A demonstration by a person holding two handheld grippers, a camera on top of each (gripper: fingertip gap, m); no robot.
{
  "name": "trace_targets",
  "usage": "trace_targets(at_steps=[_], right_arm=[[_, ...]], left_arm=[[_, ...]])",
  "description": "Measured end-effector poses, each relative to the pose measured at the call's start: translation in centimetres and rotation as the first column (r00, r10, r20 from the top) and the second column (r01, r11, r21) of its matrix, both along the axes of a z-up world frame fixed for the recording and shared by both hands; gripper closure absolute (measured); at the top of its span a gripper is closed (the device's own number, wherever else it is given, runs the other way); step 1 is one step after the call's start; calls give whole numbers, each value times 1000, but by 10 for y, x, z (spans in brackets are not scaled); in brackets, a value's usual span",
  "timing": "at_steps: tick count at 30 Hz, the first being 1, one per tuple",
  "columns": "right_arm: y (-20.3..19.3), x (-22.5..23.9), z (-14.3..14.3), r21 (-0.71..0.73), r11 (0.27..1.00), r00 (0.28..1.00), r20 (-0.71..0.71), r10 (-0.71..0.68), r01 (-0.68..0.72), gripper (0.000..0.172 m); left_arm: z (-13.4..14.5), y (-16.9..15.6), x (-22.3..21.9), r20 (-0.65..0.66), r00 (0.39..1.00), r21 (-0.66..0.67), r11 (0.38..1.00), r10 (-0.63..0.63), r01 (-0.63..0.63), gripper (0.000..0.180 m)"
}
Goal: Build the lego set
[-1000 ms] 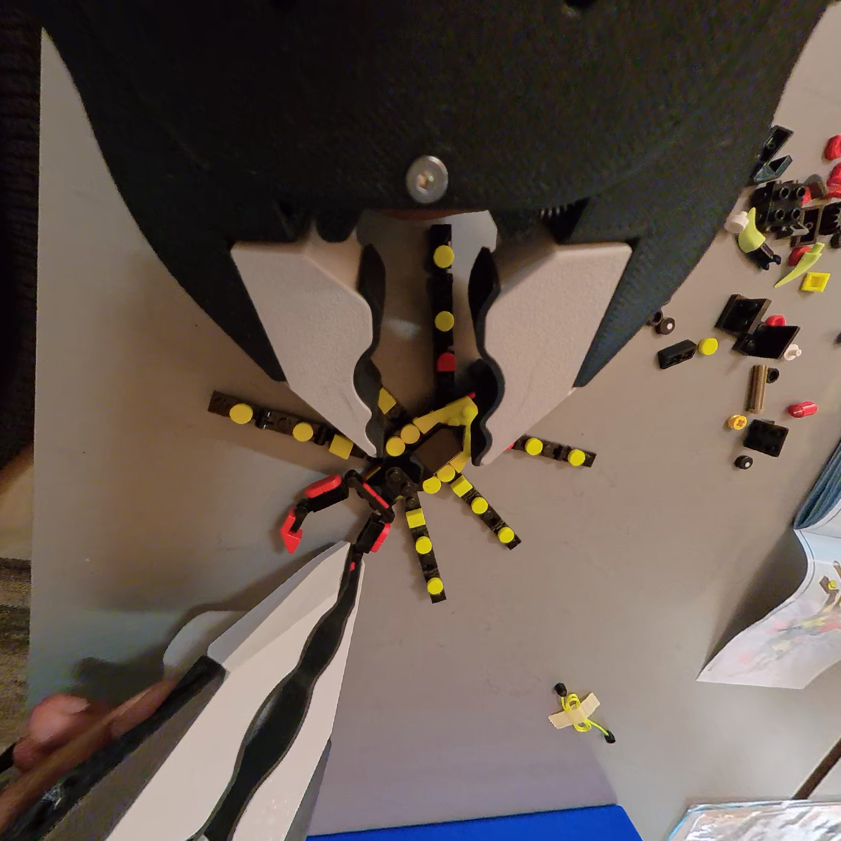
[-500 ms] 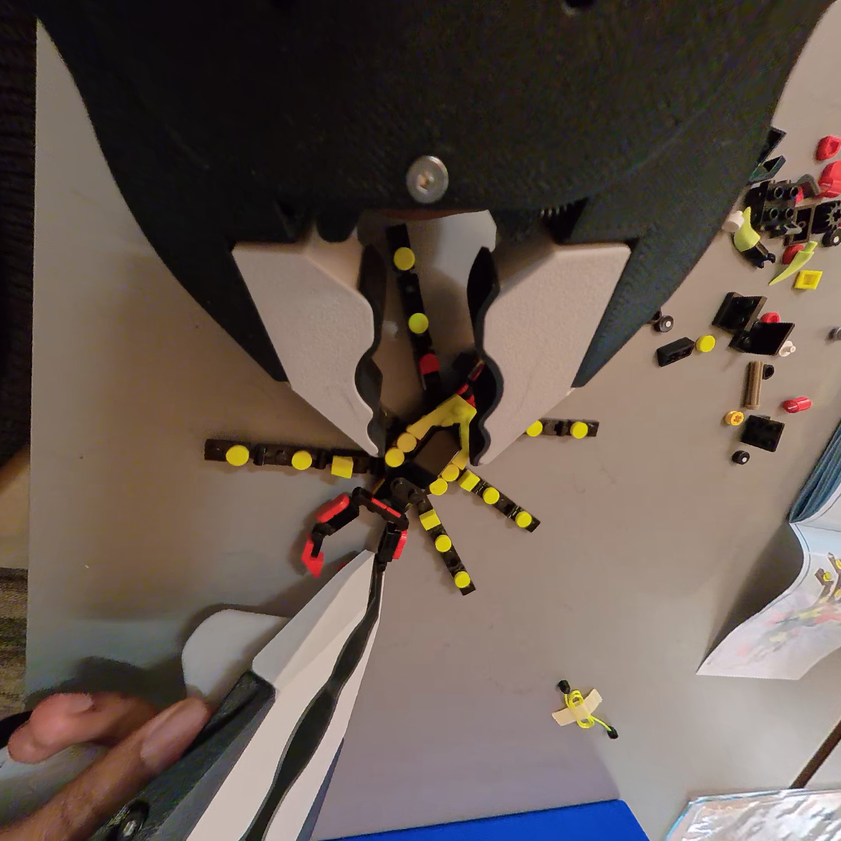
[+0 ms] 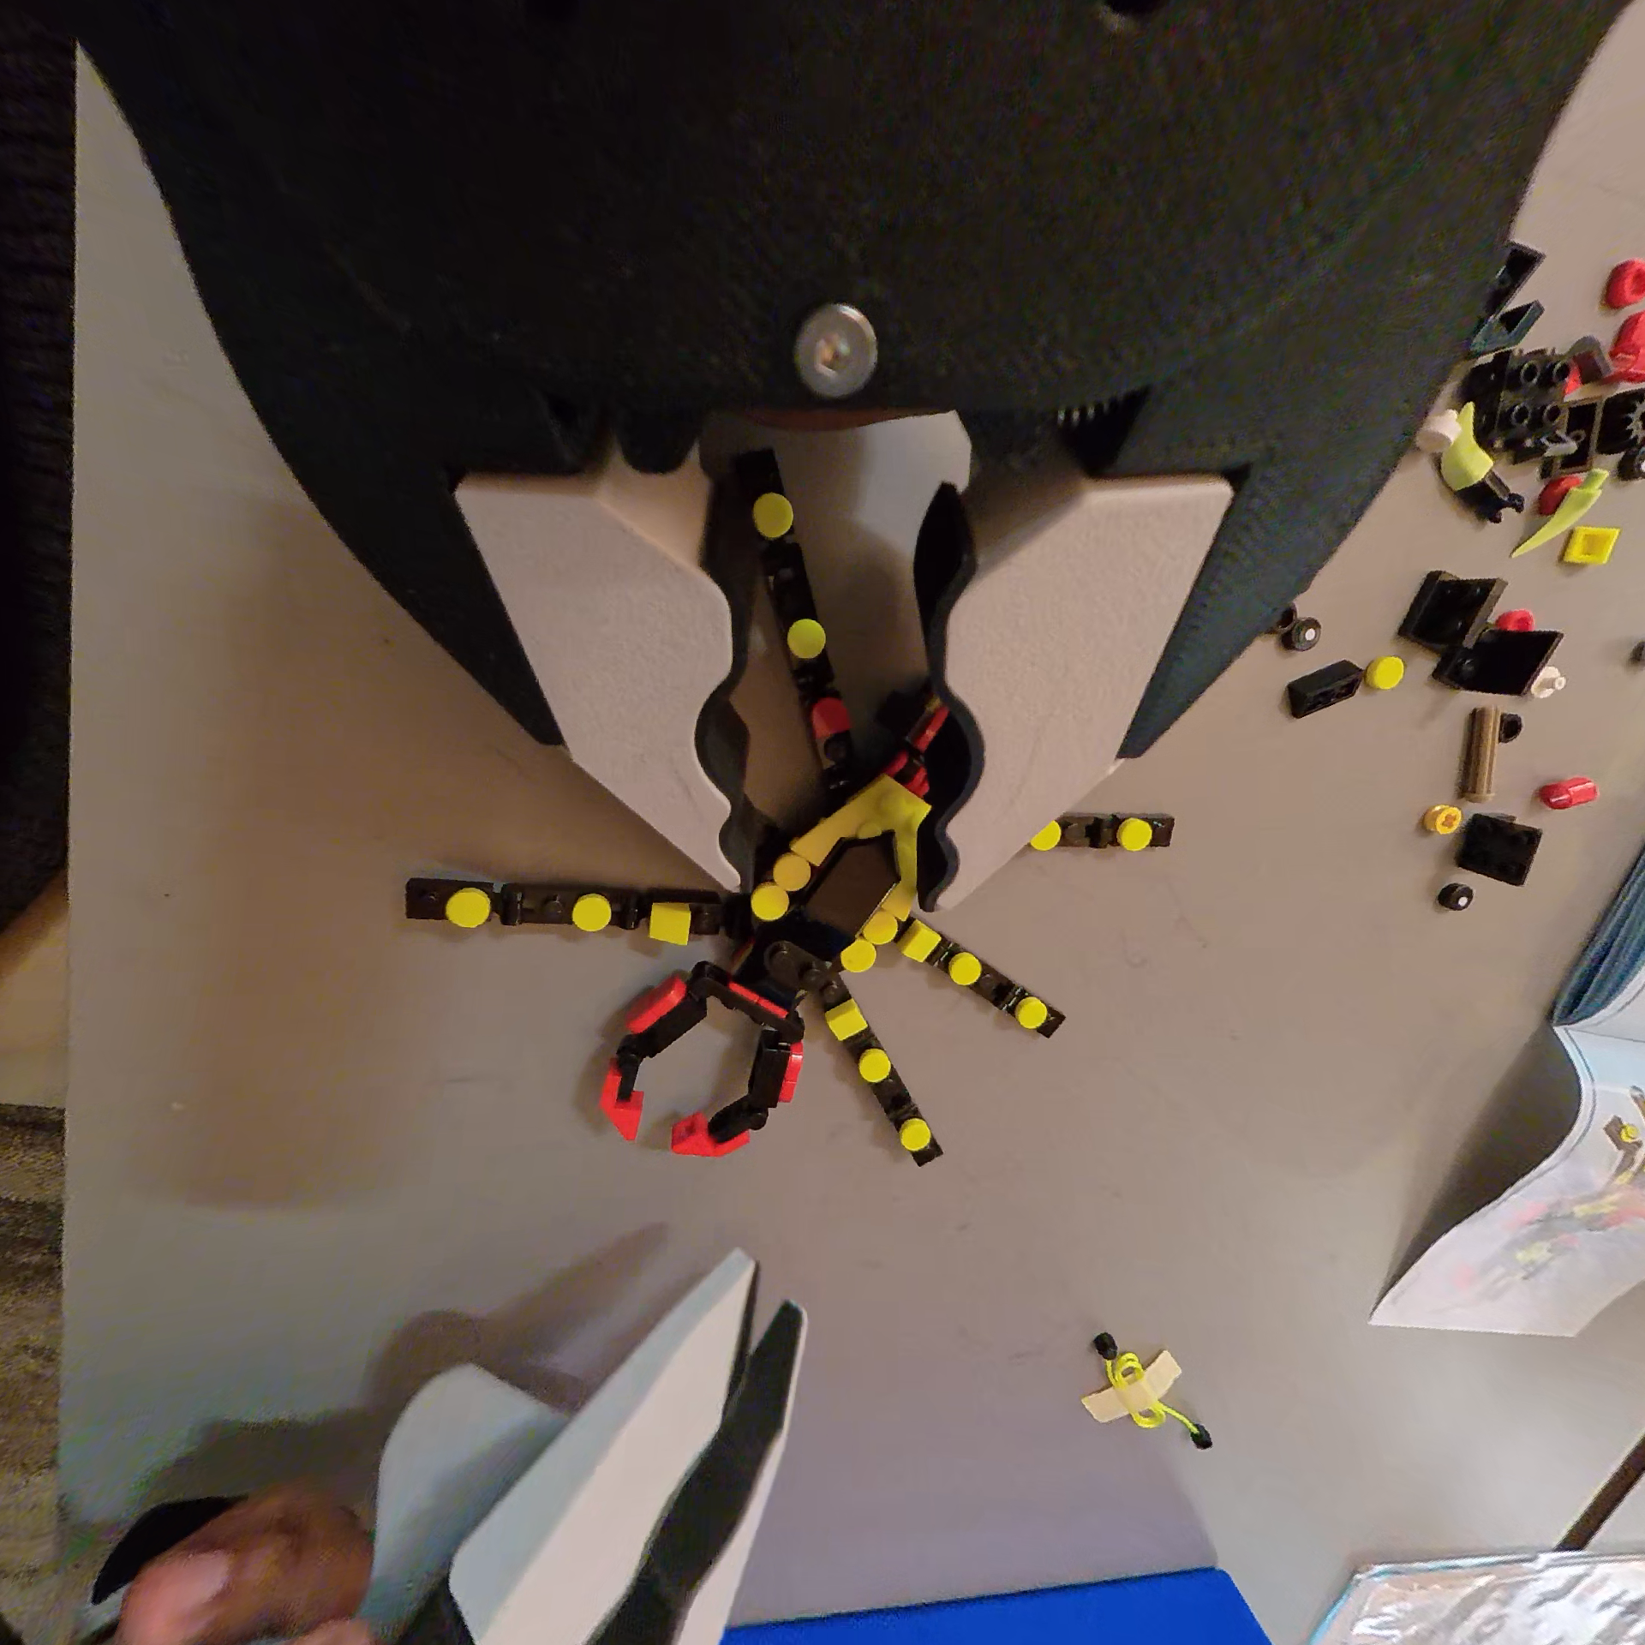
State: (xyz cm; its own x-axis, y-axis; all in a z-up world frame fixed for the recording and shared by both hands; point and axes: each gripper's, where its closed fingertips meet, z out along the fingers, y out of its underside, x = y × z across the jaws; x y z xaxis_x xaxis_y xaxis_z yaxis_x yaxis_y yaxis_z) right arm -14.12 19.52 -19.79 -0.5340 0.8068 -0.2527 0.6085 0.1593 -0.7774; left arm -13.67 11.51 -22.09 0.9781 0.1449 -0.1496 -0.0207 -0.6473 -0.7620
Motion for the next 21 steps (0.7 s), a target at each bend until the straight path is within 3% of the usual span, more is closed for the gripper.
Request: trace_targets(at_steps=[8,21], right_arm=[[-20,16,-12,71,985,987,15,160,-160,154],[-23,20,-20,103,976,982,43,186,-190,162]], left_arm=[[0,0,0,3,1000,0,1000,-3,3,147],[0,-1,0,-3,1000,-1,1000,-6,6,147]])
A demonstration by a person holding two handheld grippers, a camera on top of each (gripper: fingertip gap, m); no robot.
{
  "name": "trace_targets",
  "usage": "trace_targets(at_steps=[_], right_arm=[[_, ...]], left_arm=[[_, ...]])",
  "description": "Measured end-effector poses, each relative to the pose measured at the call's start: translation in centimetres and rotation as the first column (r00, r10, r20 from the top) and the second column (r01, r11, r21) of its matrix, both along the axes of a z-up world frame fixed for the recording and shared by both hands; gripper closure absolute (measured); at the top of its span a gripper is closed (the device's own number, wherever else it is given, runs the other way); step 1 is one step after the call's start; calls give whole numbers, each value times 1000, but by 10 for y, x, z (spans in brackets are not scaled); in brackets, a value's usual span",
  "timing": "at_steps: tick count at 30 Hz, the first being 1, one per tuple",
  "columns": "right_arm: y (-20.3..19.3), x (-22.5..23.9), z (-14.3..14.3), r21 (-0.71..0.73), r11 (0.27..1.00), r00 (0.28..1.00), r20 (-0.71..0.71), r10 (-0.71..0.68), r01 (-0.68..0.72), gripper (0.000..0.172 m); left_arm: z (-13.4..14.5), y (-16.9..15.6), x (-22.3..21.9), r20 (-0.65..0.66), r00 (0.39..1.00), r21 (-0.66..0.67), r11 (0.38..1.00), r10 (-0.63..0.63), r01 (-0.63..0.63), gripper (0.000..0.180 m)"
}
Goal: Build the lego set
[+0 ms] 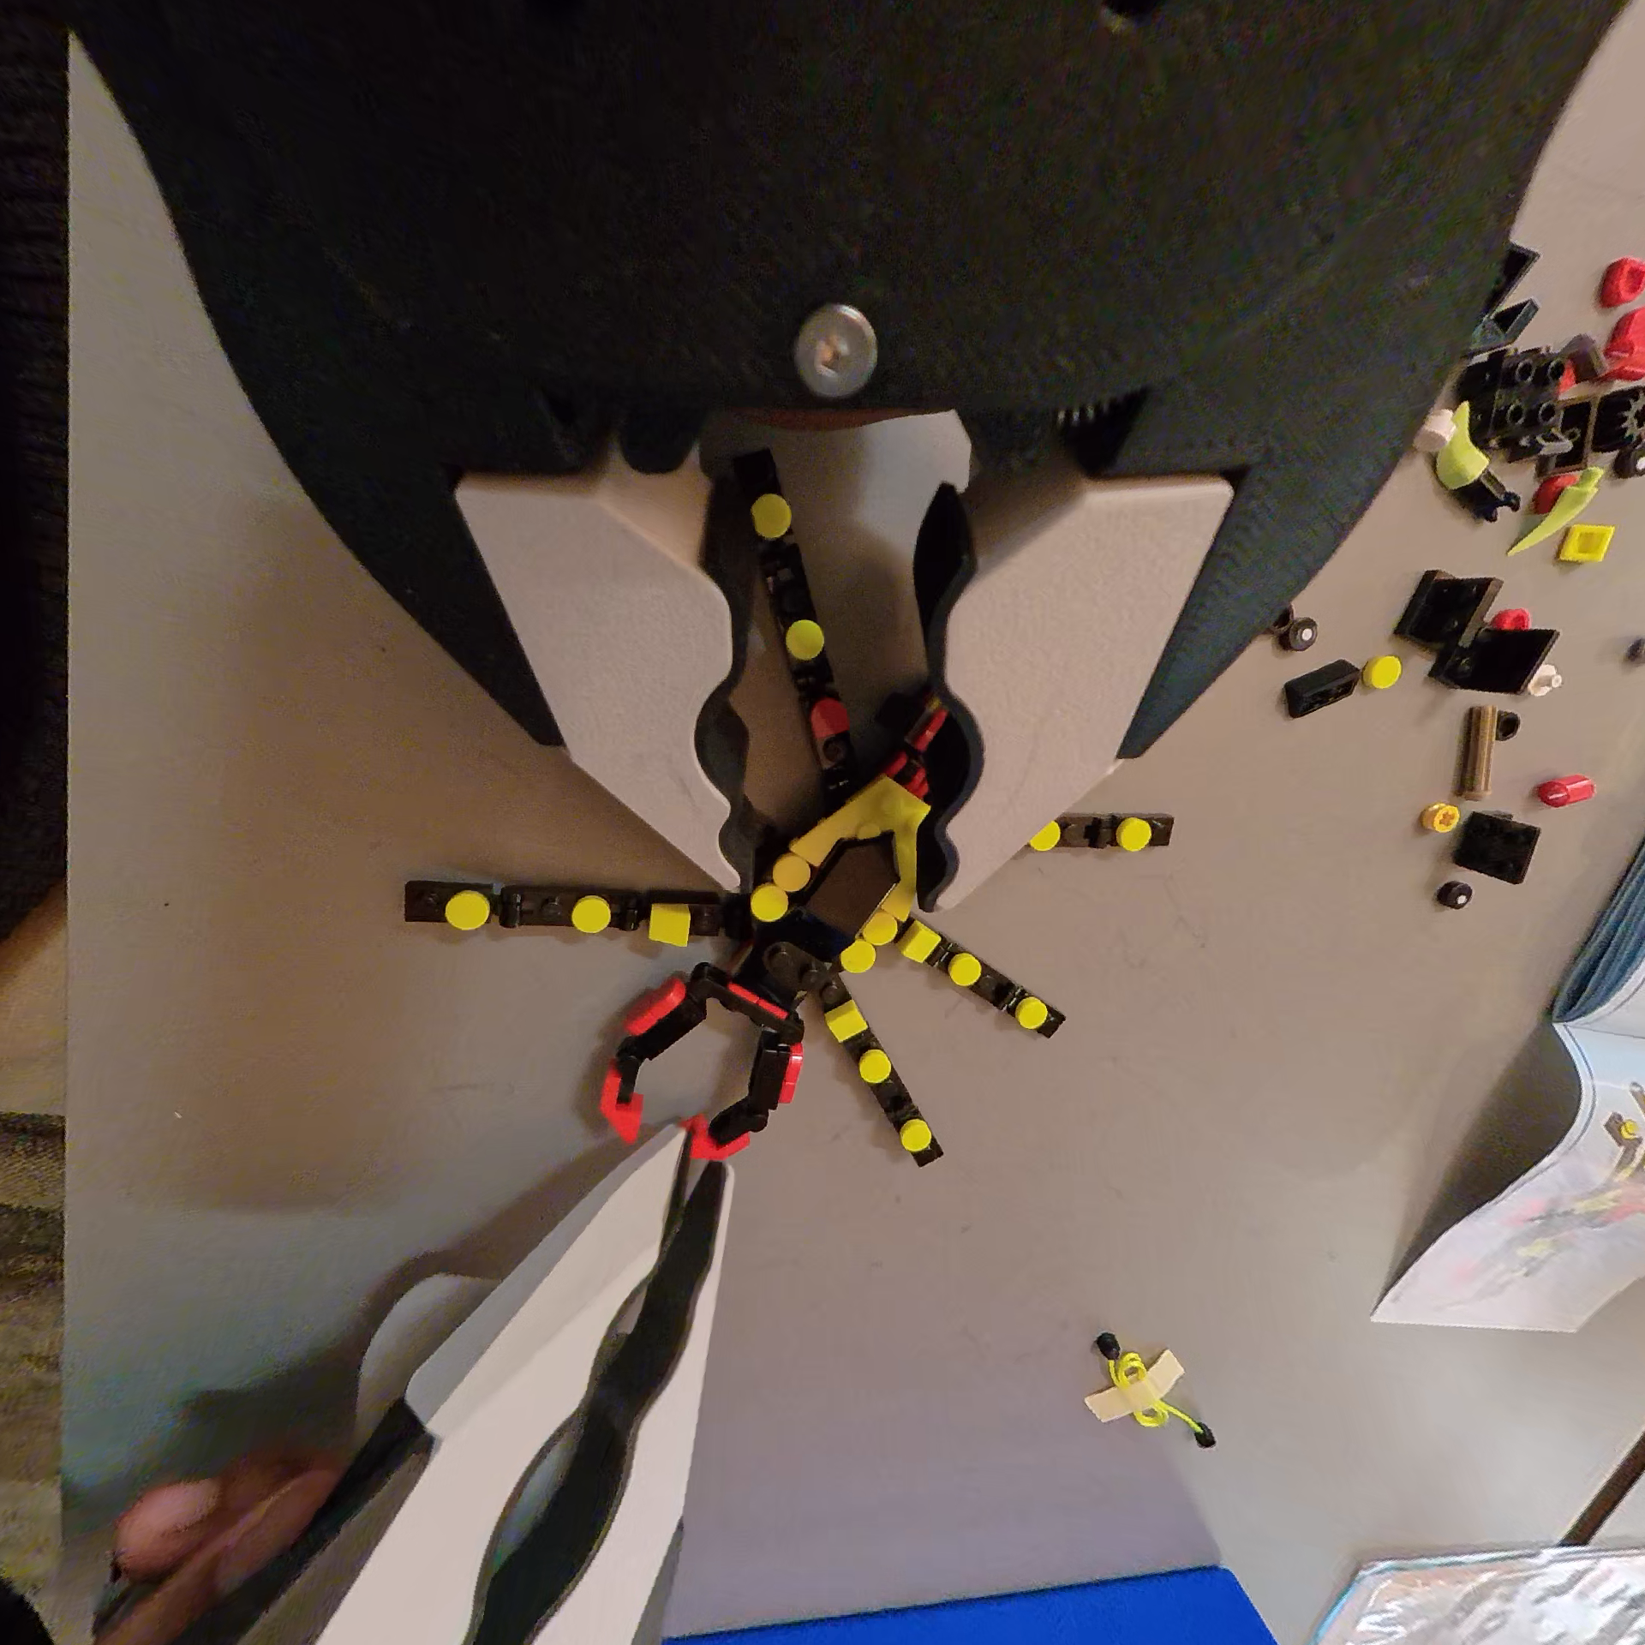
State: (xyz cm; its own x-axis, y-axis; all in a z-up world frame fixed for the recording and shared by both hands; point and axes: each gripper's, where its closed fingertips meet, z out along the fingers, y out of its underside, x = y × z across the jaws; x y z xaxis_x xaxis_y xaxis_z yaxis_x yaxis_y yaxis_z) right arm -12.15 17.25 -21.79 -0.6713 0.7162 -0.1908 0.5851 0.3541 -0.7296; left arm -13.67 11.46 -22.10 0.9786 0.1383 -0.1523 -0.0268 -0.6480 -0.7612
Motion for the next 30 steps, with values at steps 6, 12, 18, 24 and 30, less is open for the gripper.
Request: trace_targets(at_steps=[6,12,18,24,30], right_arm=[[10,-8,16,-114,992,998,-4,-63,62,159],[-2,0,3,-32,999,1000,-1,4,-4,157],[-1,0,-1,13,1000,1000,-12,11,-11,164],[0,1,-1,15,1000,1000,-13,17,-17,165],[1,-1,-1,21,1000,1000,-16,10,-10,167]], left_arm=[[0,0,0,-1,1000,0,1000,0,0,147],[0,0,0,0,1000,0,1000,-1,1,147],[0,0,0,-1,1000,0,1000,0,0,147],[0,0,0,-1,1000,0,1000,-1,1,147],[0,0,1,-2,1000,0,1000,-8,8,147]])
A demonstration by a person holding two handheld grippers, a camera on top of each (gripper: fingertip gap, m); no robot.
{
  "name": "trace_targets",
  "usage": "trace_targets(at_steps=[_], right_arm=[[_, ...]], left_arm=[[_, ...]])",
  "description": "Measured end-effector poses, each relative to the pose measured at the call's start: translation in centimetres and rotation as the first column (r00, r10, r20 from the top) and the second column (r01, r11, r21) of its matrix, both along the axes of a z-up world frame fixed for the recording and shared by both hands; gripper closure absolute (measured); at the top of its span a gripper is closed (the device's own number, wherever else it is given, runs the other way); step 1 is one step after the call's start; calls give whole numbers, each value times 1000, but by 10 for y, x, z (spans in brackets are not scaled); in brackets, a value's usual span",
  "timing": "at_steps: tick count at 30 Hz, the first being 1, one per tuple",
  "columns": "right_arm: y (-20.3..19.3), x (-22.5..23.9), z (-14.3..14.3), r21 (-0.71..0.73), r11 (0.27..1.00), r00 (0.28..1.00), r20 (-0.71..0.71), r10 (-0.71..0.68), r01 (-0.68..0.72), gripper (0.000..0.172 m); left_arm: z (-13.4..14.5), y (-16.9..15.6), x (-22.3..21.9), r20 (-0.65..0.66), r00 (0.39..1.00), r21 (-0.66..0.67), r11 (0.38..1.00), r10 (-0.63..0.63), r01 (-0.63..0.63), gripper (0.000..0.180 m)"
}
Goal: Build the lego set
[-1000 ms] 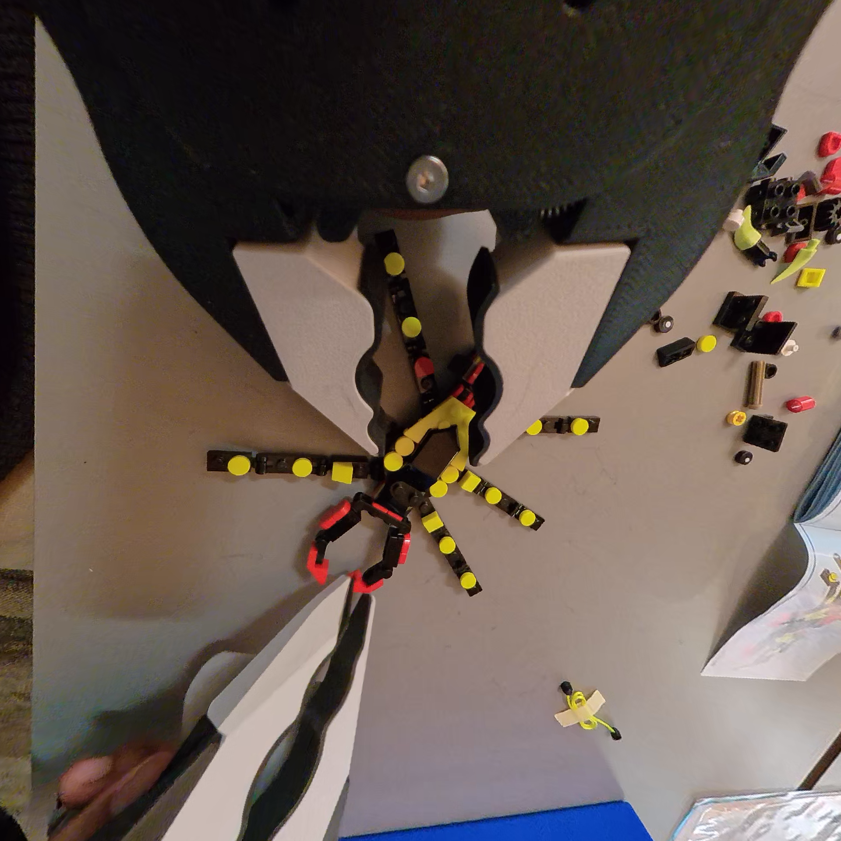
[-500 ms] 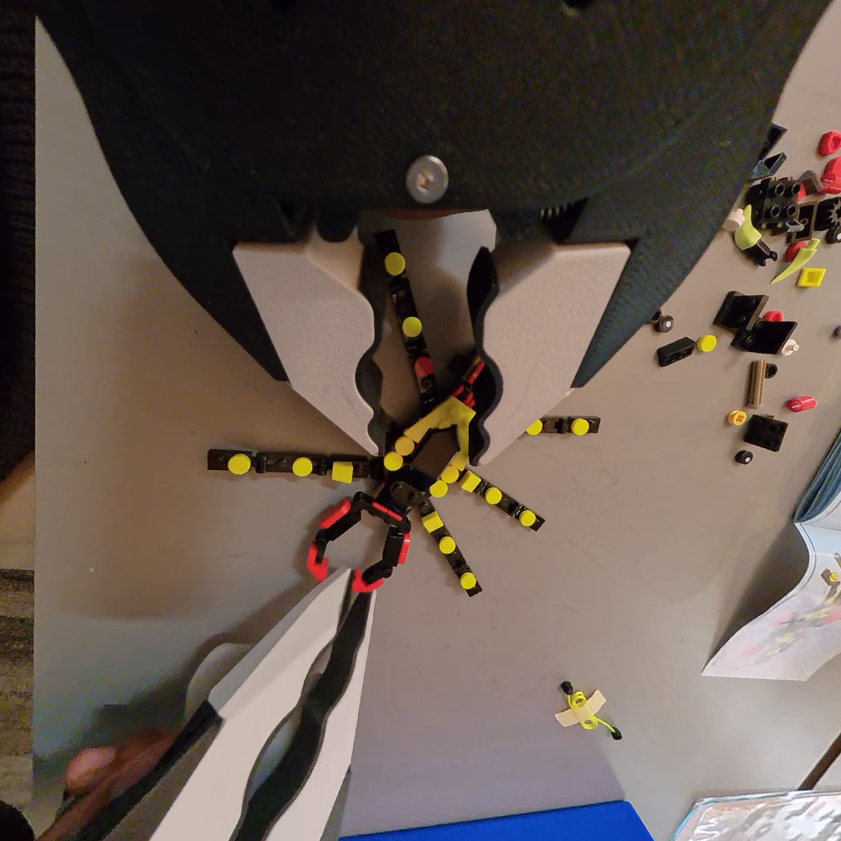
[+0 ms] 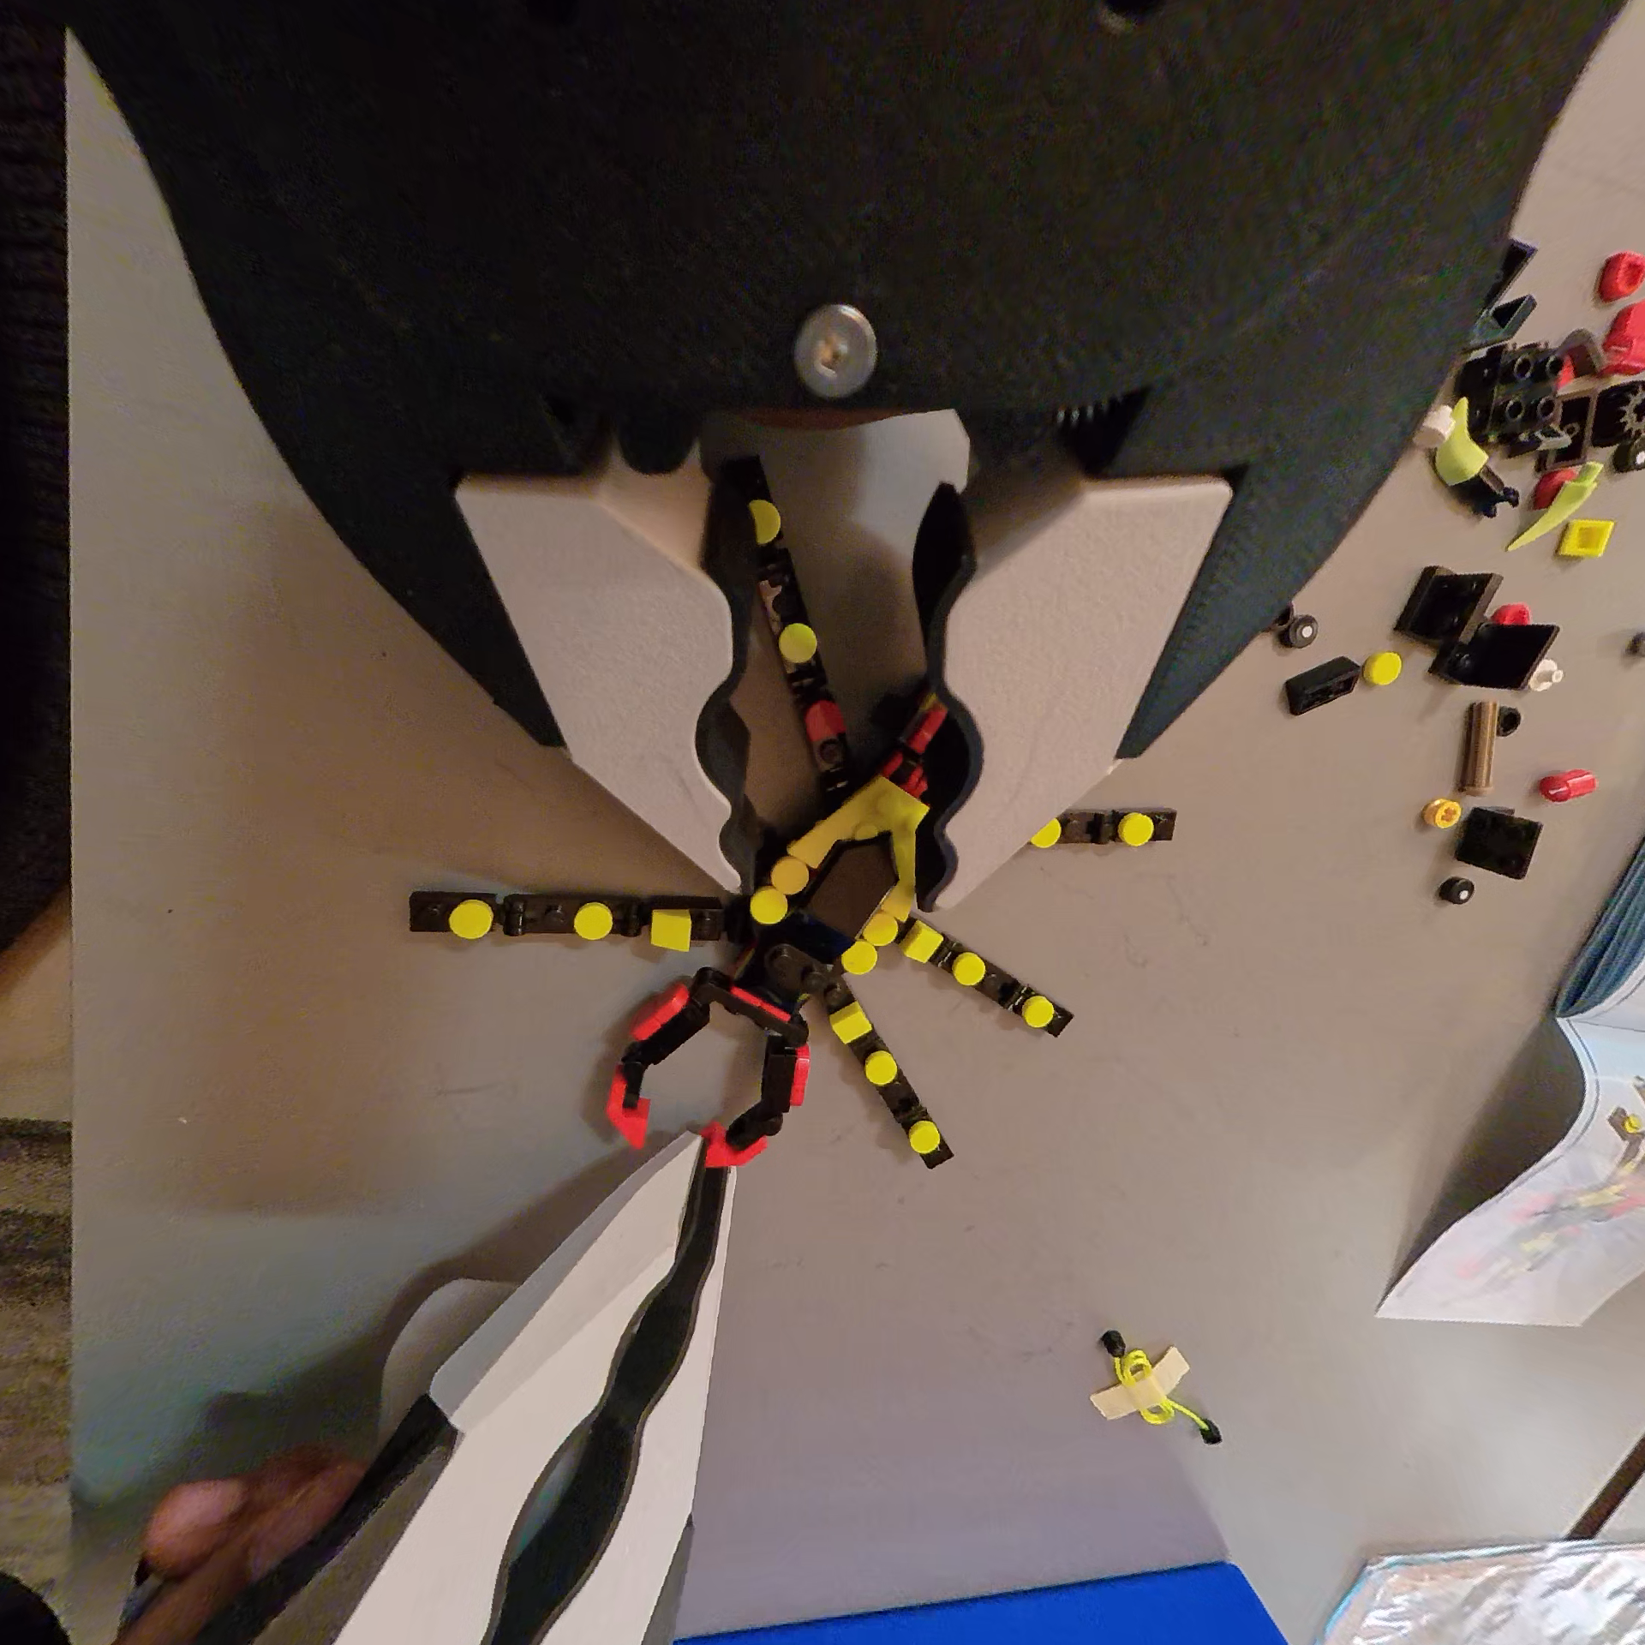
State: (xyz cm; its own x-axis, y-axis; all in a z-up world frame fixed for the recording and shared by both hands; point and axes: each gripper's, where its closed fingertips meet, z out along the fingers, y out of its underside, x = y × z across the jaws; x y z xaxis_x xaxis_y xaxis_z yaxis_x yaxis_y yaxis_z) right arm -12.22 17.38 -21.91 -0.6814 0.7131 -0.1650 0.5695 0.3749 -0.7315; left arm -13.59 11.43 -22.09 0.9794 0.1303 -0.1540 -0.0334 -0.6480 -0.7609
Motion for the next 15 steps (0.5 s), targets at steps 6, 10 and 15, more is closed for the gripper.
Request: trace_targets(at_steps=[6,10,15], right_arm=[[1,-1,0,5,1000,1000,-6,-8,8,168],[2,-1,4,-8,1000,1000,-15,-9,9,163],[-4,0,26,-57,997,992,-116,47,-54,164]], left_arm=[[0,0,0,-2,1000,0,1000,-1,1,147],[0,0,0,-4,1000,-1,1000,-1,1,147],[0,0,0,-9,1000,-2,1000,0,0,147]])
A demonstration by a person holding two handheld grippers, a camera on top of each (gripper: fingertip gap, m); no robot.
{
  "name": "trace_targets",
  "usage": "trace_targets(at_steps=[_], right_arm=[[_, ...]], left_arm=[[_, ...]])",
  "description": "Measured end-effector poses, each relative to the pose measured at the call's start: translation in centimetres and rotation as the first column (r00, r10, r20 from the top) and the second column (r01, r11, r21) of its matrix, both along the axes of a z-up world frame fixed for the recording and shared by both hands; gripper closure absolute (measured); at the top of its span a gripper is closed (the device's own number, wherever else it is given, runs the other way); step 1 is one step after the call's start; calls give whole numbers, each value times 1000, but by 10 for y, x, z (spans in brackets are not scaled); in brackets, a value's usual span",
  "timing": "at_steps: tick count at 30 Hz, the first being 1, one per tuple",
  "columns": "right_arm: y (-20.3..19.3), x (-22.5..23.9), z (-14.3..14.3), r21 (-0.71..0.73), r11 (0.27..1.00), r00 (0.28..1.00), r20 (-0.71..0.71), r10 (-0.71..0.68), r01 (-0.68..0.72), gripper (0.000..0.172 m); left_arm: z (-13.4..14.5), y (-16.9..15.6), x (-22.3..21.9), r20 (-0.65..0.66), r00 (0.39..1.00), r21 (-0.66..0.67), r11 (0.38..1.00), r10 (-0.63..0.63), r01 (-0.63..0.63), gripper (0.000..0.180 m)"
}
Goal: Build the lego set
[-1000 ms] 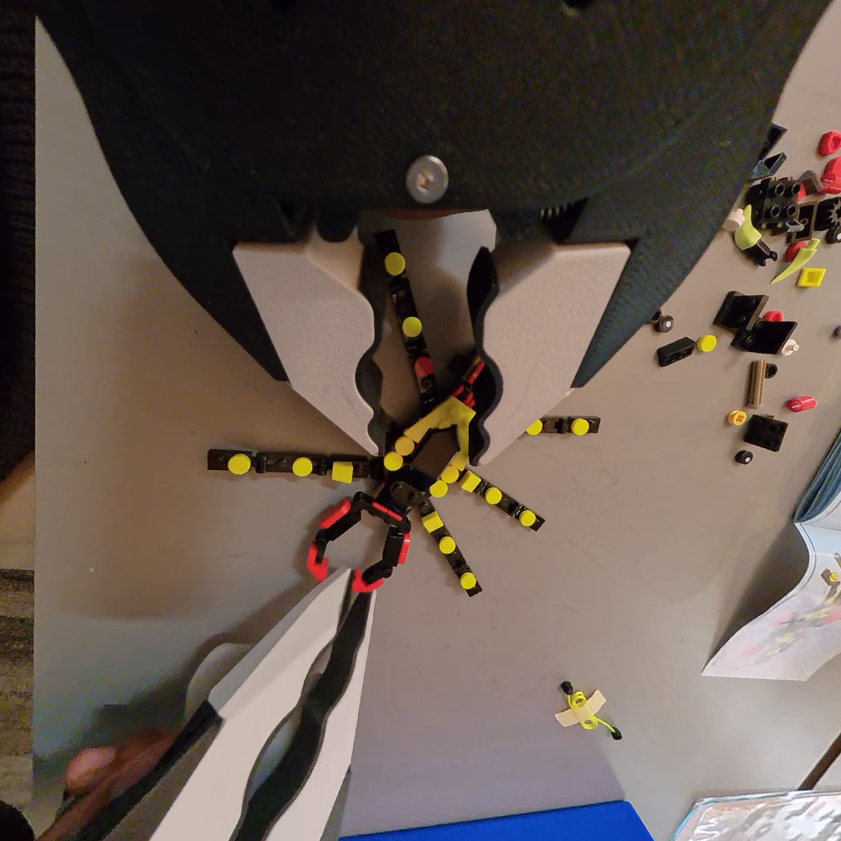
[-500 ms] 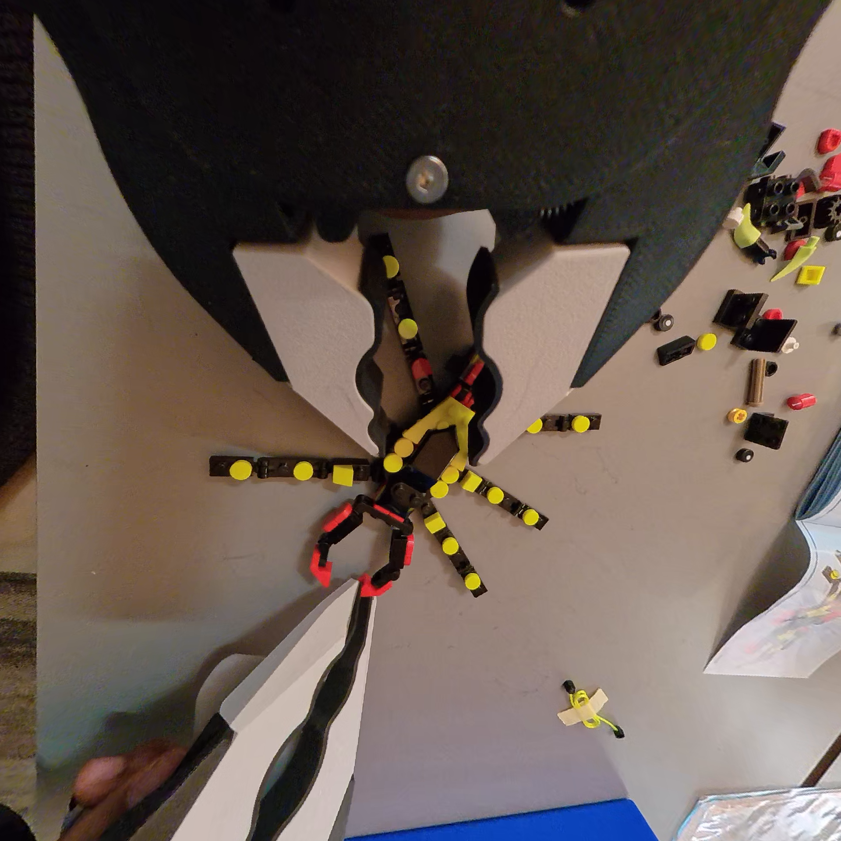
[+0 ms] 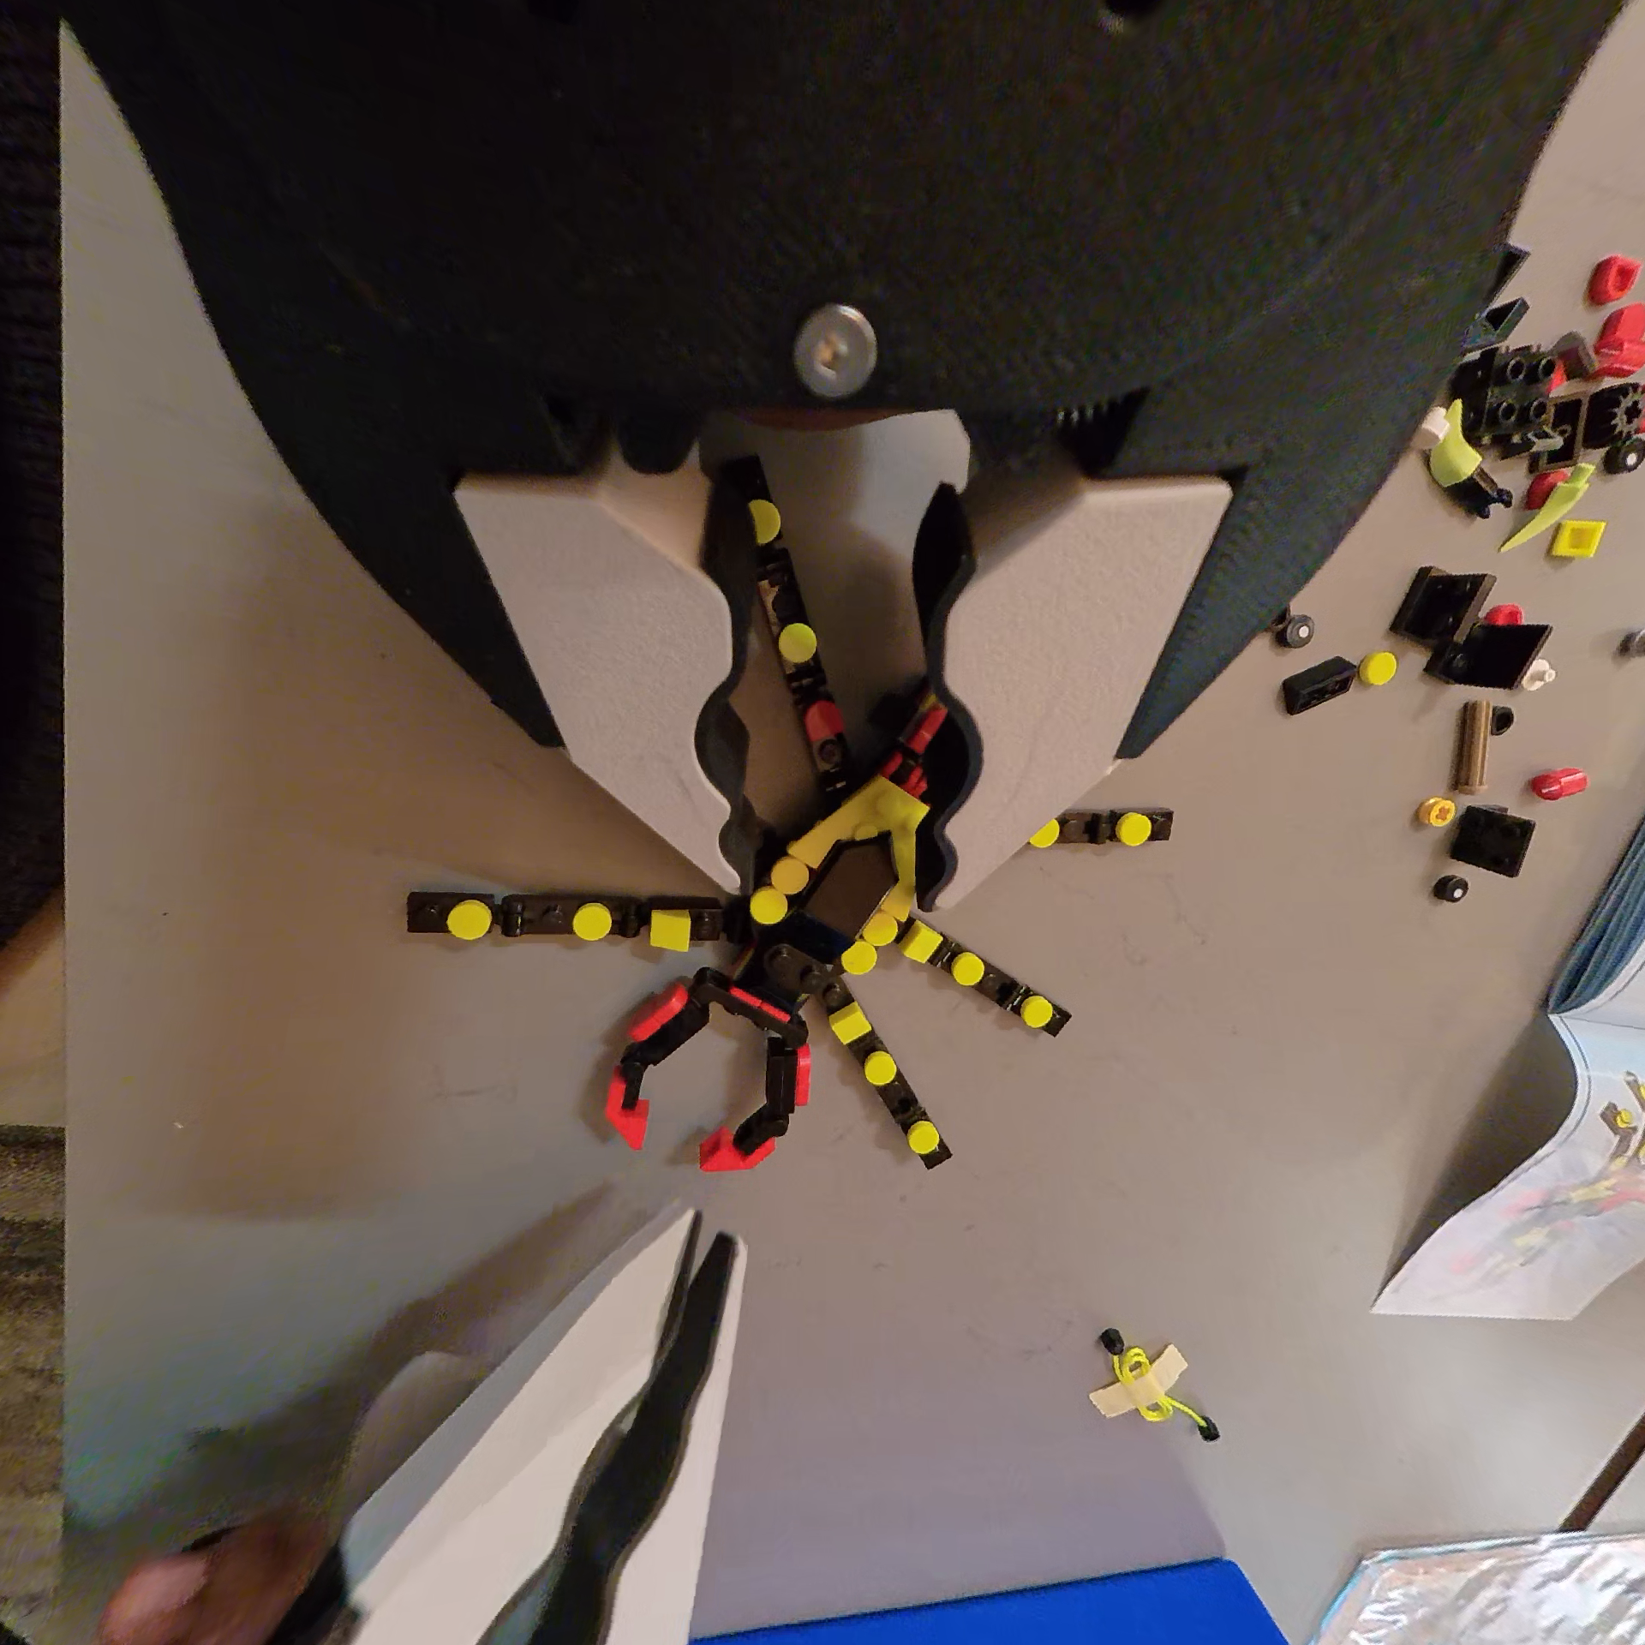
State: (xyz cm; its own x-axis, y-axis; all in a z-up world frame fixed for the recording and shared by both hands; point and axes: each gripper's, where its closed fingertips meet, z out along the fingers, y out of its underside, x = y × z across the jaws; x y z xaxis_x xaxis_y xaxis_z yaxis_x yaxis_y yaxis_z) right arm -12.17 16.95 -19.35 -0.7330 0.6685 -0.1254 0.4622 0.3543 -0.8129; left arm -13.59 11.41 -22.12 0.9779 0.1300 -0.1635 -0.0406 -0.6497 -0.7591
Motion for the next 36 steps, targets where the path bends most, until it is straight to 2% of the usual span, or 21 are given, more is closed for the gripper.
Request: trace_targets(at_steps=[2,4,13,24,26,36], right_arm=[[-8,8,7,-4,997,996,-46,75,-75,164],[-12,14,2,29,994,993,-52,110,-108,161],[-17,17,-24,183,975,992,-16,128,-123,150],[-26,17,-28,209,971,992,-7,123,-119,155],[-26,18,-27,192,975,994,12,111,-112,160],[-29,18,-26,144,986,995,64,80,-89,158]], left_arm=[[0,0,0,0,1000,0,1000,0,0,147],[0,0,0,-1,1000,0,1000,0,0,147],[-1,0,-1,-4,1000,-6,1000,14,-14,147],[-1,1,-1,-15,999,-19,999,31,-31,147],[-1,1,-1,-13,999,-21,999,35,-35,147],[-1,1,-1,-11,999,-24,999,43,-43,147]])
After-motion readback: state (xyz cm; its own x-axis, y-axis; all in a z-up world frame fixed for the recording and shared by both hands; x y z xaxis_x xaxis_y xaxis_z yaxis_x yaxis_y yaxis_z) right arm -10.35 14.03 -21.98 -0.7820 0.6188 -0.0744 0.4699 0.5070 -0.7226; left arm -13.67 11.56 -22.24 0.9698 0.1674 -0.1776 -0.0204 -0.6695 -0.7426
